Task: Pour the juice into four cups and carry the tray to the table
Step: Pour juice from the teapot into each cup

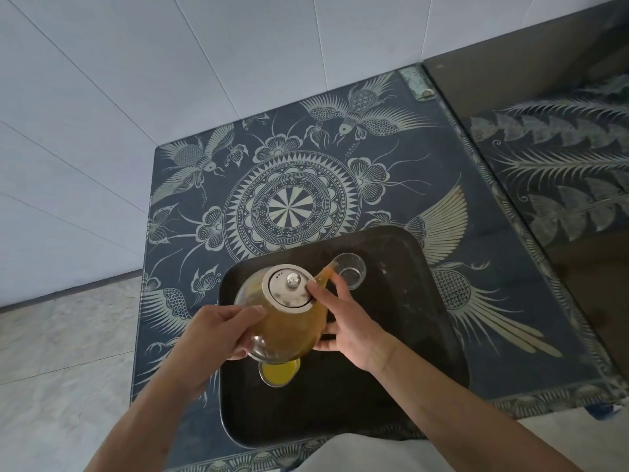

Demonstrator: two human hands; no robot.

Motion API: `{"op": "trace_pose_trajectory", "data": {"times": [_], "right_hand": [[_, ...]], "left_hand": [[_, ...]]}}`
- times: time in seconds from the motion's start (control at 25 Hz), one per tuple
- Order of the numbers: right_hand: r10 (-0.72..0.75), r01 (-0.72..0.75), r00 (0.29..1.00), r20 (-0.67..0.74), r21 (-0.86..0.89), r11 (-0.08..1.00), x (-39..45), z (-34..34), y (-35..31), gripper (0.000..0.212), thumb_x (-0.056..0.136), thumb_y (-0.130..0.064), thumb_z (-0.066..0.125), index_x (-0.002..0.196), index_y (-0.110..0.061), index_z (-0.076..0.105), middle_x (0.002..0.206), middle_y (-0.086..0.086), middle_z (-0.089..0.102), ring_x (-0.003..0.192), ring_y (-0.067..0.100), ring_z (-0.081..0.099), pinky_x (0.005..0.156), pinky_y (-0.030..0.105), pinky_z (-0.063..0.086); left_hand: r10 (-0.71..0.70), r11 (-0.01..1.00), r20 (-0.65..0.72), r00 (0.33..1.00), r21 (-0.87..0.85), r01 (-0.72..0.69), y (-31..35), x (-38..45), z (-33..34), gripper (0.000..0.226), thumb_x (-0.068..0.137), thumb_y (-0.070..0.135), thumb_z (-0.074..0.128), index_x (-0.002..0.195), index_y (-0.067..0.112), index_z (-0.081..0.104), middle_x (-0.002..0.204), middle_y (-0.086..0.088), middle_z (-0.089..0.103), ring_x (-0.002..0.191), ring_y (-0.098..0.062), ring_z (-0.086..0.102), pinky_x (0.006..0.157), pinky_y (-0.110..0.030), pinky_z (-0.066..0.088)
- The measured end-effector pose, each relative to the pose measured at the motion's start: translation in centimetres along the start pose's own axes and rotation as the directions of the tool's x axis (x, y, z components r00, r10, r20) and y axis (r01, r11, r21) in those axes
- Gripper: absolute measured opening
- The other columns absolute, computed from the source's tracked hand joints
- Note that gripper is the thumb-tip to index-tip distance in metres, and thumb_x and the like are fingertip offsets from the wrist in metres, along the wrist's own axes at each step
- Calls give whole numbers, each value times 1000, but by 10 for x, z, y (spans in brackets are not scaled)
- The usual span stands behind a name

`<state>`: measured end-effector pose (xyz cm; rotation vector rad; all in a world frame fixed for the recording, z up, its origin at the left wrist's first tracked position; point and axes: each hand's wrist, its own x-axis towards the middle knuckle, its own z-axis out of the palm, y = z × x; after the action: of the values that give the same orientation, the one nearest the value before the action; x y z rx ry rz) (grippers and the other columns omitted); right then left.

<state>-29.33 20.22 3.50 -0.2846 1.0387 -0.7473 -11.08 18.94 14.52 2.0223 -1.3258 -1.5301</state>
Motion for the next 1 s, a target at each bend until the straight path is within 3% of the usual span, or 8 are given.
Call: {"op": "trace_pose_trajectory", "data": {"times": [0.28, 0.52, 0.84, 1.0], "right_hand": [[30, -30, 999, 14, 44, 999, 4, -7, 3, 93, 70, -56, 78, 148, -52, 28, 127, 0, 65, 119, 34, 63, 99, 59, 50], [35, -36, 999, 17, 70, 997, 7, -10, 0, 83, 70, -57, 77, 142, -53, 35, 126, 0, 66, 119, 34, 64, 90, 52, 55], [33, -36, 999, 38, 75, 997, 13, -7, 2, 92, 67, -59, 78, 146, -51, 32, 130, 1, 64, 119, 35, 64, 94, 55, 55], [37, -40, 999, 37, 77, 996, 14, -6, 4, 85, 72, -57, 77, 145, -51, 34, 129, 2, 65, 118, 35, 64, 98, 58, 53]], "left_hand": [[-53, 999, -24, 998, 9, 53, 9, 1, 8, 49, 93, 21, 64, 44, 16, 68, 44, -2, 56, 39, -6, 52, 73, -38, 56], [-68, 997, -25, 997, 32, 69, 13, 8, 9, 40, 90, 24, 67, 52, 11, 69, 56, -14, 55, 48, -15, 52, 73, -39, 56], [-95, 994, -32, 995, 56, 96, 19, 7, 6, 44, 92, 23, 65, 50, 15, 73, 53, -11, 58, 43, -10, 54, 70, -35, 54], [-103, 992, -38, 994, 64, 105, 19, 7, 4, 44, 92, 24, 65, 49, 17, 73, 51, -7, 60, 44, -9, 55, 72, -37, 55]]}}
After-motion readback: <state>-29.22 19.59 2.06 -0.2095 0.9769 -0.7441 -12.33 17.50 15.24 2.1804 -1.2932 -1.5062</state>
